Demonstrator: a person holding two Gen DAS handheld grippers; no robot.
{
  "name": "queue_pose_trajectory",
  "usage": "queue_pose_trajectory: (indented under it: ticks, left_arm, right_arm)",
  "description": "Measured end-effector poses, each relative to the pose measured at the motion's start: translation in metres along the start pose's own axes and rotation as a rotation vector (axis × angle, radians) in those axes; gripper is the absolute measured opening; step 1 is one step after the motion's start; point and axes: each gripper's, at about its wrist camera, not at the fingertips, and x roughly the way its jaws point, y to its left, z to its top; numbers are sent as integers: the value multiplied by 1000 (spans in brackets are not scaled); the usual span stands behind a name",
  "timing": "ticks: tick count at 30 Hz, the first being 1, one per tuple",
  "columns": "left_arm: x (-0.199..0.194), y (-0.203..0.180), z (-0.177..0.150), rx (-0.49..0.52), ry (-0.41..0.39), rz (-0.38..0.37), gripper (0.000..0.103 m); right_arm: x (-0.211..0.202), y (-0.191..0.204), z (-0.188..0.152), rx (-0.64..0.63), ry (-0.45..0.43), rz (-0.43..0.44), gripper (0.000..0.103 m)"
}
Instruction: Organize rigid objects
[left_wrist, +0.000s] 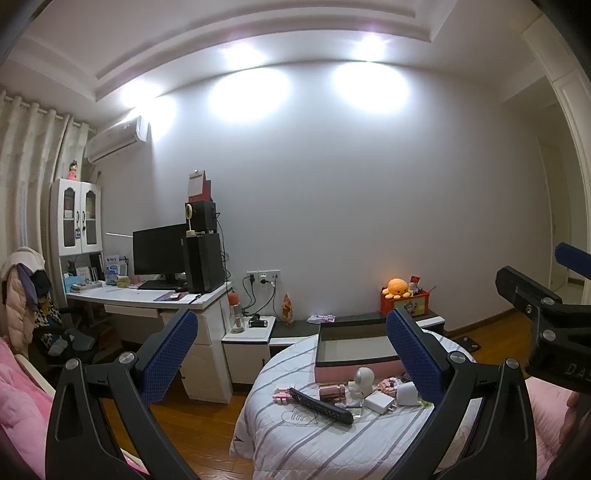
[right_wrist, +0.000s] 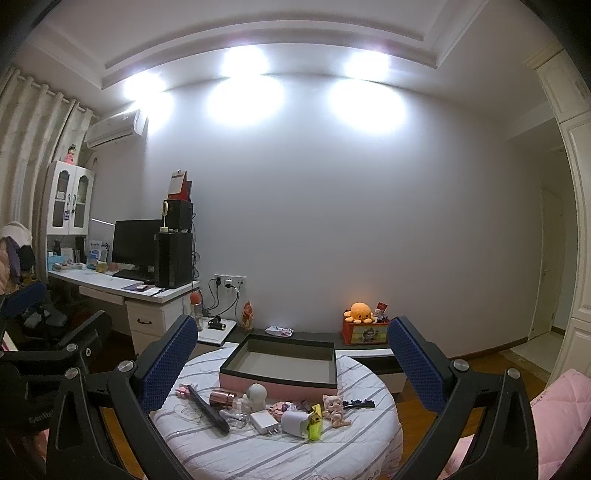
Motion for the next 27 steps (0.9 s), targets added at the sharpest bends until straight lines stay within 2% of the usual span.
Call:
queue_pose_trajectory:
  ticks: [11,27]
  left_arm:
    - [14,4,4,-17,-12,-2,103]
    - [72,-10,-13,-7,47,-31,103]
  right_arm:
    - [13,-5,2,7,-31,-2,103]
    - [64,-19,-20,30,24,2,103]
